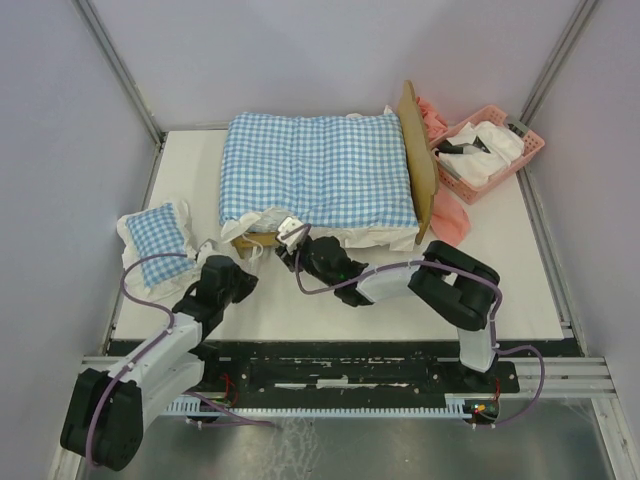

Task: Set up the pet bed
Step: Tie the ropes to the bed frame.

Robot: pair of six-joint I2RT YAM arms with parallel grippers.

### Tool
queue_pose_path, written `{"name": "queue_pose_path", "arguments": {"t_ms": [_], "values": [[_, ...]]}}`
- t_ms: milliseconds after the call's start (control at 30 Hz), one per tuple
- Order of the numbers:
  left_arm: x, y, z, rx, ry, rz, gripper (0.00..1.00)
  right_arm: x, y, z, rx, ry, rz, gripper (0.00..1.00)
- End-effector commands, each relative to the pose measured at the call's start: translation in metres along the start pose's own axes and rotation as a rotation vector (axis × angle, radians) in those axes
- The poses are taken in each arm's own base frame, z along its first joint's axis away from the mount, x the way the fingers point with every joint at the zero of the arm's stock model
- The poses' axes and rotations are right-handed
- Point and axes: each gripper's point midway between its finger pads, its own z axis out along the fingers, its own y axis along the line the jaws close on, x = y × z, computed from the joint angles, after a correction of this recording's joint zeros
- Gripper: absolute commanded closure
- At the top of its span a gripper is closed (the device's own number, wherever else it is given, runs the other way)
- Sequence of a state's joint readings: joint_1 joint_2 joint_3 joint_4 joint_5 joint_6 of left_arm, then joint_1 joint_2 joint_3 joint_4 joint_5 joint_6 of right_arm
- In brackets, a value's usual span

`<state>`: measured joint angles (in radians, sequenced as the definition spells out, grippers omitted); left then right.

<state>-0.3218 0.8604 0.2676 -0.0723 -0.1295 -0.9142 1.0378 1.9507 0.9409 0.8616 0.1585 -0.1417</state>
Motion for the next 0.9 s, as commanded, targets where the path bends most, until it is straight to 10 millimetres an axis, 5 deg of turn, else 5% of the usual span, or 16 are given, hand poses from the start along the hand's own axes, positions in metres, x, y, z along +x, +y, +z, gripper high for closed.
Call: {"name": "queue_pose_path", "arguments": {"t_ms": [0, 433, 633, 867], "values": [[0.006, 0.021, 0.007, -0.035, -0.038, -0.056, 0.97, -0.019, 0.000, -0.001, 0.041, 0.088, 0.233, 0.51], [0.003, 0.038, 0.009, -0.082, -0.103, -0.081, 0.97, -0.097, -0.014, 0.021, -0.196, 0.150, -0.106, 0.30], [0.001, 0.037, 0.009, -0.078, -0.111, -0.087, 0.97, -0.090, -0.009, 0.042, -0.280, 0.187, -0.270, 0.23], [0.001, 0.039, 0.009, -0.086, -0.112, -0.094, 0.97, -0.075, -0.003, 0.055, -0.352, 0.249, -0.368, 0.26]]}}
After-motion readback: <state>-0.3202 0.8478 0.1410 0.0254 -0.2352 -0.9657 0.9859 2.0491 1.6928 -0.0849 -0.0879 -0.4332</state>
